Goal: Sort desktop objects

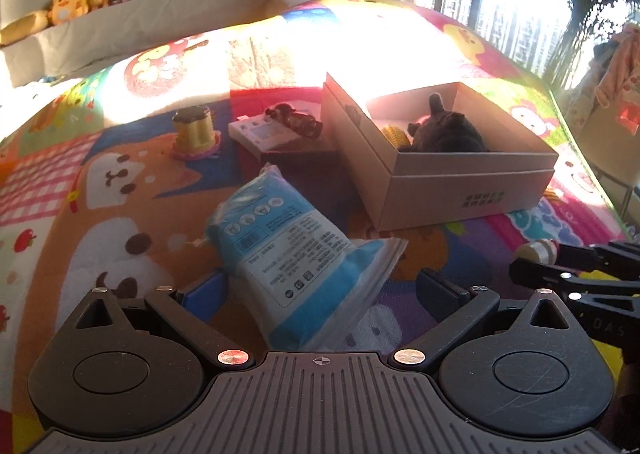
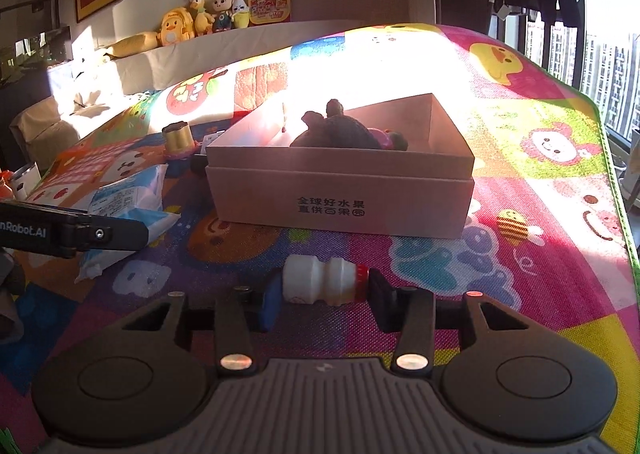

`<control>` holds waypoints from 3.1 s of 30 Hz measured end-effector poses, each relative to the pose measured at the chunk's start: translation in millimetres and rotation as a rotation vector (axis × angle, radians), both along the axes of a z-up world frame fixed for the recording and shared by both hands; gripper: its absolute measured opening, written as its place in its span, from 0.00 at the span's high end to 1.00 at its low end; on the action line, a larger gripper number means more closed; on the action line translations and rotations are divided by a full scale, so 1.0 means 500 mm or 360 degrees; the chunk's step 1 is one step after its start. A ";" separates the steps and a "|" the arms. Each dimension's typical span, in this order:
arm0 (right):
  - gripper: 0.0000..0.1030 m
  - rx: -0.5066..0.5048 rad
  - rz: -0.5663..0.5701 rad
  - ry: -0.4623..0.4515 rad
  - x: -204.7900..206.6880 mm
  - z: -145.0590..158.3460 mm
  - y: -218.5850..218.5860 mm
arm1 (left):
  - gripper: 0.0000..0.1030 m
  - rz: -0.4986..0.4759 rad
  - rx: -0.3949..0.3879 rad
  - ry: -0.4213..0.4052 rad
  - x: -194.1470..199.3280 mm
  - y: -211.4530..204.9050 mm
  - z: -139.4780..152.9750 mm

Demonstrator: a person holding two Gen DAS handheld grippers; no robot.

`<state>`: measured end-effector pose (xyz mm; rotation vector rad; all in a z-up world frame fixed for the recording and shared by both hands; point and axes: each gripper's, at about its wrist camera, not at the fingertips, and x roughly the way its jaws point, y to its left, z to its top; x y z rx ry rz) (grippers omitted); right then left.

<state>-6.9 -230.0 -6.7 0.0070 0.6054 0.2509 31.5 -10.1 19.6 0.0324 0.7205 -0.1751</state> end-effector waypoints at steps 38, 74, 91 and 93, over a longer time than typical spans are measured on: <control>0.57 -0.0098 -0.0021 0.0091 -0.002 0.006 0.007 | 0.43 -0.0029 -0.0038 0.0035 -0.005 0.078 0.010; 0.57 -0.0129 -0.0086 -0.0132 -0.049 0.221 -0.167 | 0.08 -0.0296 -0.0306 -0.0243 0.165 -0.040 0.143; 0.49 0.0080 -0.0770 0.0034 -0.155 0.074 -0.422 | 0.05 -0.0227 -0.0349 0.0002 0.032 0.018 0.033; 0.47 -0.0002 -0.0647 0.0026 -0.139 0.057 -0.382 | 0.03 -0.0252 -0.0345 -0.0007 0.019 0.014 0.041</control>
